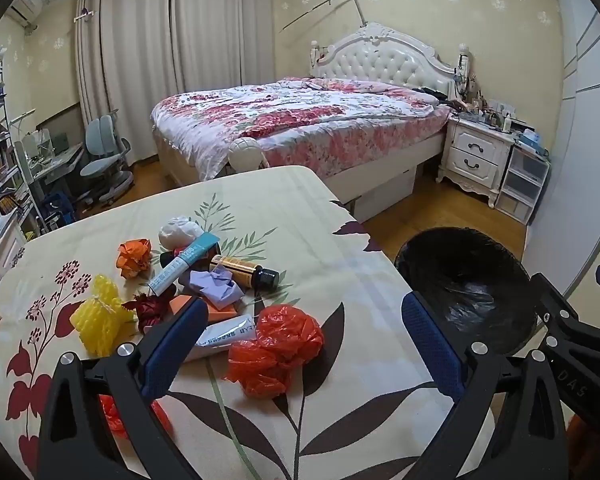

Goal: Collect trash

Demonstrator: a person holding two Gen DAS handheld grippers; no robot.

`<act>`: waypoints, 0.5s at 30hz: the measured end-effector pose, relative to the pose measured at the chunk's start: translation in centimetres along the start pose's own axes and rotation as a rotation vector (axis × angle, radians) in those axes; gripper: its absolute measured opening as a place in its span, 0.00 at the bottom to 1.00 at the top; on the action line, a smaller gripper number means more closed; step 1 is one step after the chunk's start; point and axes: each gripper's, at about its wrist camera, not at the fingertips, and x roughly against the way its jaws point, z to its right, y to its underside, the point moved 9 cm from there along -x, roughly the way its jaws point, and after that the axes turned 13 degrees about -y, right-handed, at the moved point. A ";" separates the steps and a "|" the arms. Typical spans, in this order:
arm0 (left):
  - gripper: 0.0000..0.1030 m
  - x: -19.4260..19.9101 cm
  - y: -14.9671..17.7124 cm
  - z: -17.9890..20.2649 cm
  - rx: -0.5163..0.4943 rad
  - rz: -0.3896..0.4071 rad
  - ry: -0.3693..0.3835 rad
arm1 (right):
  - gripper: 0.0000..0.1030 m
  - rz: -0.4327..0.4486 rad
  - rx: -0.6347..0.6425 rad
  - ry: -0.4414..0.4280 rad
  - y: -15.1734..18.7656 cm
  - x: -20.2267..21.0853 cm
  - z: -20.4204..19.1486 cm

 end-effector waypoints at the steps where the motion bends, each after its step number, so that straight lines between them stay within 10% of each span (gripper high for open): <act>1: 0.94 0.0 0.0 0.0 0.002 -0.001 -0.002 | 0.96 0.001 0.001 0.000 0.0 0.0 0.0; 15: 0.94 0.1 -0.1 -0.4 0.002 0.006 0.004 | 0.96 -0.008 -0.003 -0.001 -0.4 1.4 0.3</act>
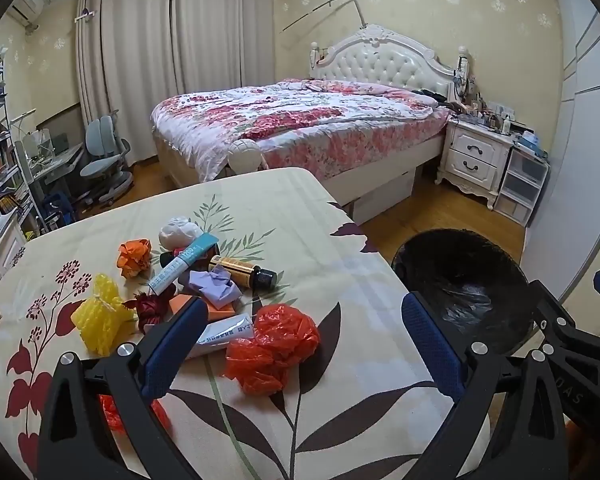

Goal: Collect trash

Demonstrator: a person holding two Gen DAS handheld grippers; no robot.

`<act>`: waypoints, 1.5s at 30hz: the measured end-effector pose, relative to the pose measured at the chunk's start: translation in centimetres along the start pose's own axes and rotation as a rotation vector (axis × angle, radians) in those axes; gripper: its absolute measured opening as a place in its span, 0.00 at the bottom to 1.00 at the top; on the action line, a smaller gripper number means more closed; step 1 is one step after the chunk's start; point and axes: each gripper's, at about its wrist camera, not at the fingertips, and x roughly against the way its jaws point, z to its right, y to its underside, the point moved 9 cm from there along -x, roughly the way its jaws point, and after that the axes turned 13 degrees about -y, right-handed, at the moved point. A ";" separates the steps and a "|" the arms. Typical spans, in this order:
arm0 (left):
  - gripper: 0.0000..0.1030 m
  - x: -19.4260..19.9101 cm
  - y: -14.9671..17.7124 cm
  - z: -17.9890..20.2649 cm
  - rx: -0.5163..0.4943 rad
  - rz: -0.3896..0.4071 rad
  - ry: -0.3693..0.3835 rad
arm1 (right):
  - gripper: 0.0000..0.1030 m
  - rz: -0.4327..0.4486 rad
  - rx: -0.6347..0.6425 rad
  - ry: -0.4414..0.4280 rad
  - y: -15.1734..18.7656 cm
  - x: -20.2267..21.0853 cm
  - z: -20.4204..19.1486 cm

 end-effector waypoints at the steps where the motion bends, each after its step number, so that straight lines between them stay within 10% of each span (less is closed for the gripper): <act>1: 0.94 0.0 0.0 0.0 0.002 -0.001 0.001 | 0.96 0.000 -0.001 0.002 -0.1 0.1 0.1; 45: 0.94 0.4 0.0 0.6 -0.002 -0.003 -0.004 | 0.96 -0.010 -0.019 0.007 1.3 -0.9 1.0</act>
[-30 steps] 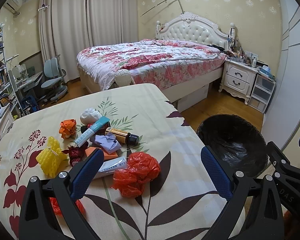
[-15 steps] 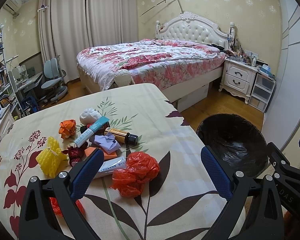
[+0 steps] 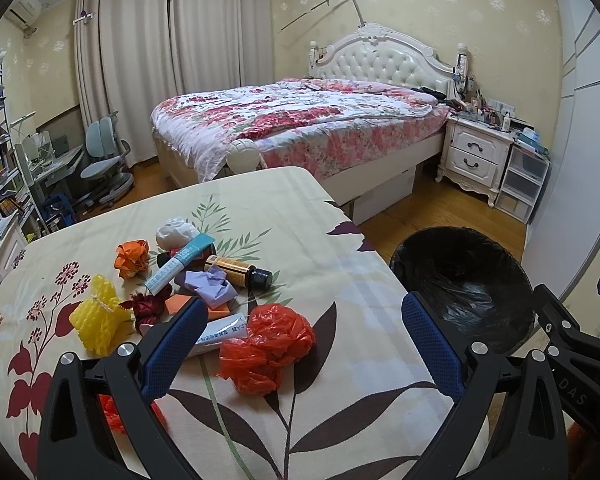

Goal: Collect trash

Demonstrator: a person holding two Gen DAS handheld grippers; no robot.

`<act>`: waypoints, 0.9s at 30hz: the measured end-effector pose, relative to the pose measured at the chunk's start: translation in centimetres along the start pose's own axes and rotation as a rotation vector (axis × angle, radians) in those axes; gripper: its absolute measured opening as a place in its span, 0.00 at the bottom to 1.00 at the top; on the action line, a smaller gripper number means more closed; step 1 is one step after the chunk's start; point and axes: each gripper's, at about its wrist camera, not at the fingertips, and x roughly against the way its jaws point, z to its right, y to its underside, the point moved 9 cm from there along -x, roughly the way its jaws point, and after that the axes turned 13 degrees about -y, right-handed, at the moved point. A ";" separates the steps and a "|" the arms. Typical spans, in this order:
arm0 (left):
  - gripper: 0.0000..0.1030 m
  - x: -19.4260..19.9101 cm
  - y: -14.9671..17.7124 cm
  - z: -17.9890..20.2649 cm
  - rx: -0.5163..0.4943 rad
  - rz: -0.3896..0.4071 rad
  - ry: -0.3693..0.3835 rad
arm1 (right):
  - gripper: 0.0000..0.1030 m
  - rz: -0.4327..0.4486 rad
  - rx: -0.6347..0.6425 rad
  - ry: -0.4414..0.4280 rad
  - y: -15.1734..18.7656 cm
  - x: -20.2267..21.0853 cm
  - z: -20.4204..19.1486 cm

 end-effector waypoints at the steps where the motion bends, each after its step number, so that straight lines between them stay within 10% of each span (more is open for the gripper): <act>1: 0.94 0.0 0.0 0.1 -0.002 -0.002 0.000 | 0.96 0.000 0.000 0.000 0.0 0.0 0.0; 27: 0.91 0.6 1.6 -4.7 -0.004 0.001 -0.077 | 0.96 -0.039 0.011 -0.079 1.1 -0.6 -3.5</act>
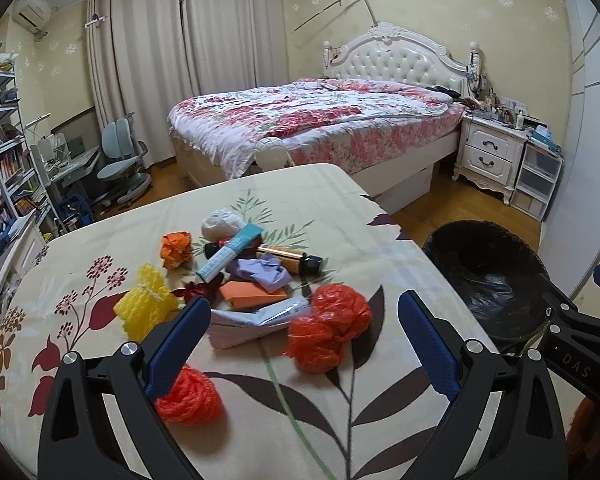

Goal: Collect trash
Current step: 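Grasp the orange net with the left tool while the right tool grasps the red plastic bag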

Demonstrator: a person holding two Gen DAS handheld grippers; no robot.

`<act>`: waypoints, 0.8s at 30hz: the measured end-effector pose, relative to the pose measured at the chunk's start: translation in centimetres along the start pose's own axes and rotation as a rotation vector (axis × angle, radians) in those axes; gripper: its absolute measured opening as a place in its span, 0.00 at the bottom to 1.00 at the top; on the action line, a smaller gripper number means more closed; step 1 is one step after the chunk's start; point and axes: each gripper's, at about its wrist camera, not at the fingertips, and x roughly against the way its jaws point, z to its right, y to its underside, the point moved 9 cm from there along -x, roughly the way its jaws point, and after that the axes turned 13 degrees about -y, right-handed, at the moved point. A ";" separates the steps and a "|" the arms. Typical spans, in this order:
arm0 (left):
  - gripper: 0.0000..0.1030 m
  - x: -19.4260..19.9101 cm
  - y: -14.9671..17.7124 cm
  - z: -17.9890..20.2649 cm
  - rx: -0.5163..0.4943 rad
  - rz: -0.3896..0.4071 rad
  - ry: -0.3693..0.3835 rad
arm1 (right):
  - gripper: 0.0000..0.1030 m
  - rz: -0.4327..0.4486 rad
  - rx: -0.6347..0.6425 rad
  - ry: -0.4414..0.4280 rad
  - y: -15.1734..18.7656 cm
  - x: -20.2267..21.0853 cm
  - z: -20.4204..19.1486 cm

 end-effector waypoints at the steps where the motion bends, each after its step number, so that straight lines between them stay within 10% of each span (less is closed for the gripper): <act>1: 0.91 -0.1 0.1 -0.6 0.005 -0.003 -0.009 | 0.96 -0.006 0.007 -0.012 0.2 -0.2 -0.6; 11: 0.92 -2.1 4.2 -7.2 0.069 -0.089 -0.133 | 0.89 -0.051 0.084 -0.134 0.9 -1.0 -7.0; 24: 0.88 -5.0 7.1 -8.4 0.079 -0.186 -0.096 | 0.86 -0.105 0.128 -0.196 1.8 -2.3 -10.9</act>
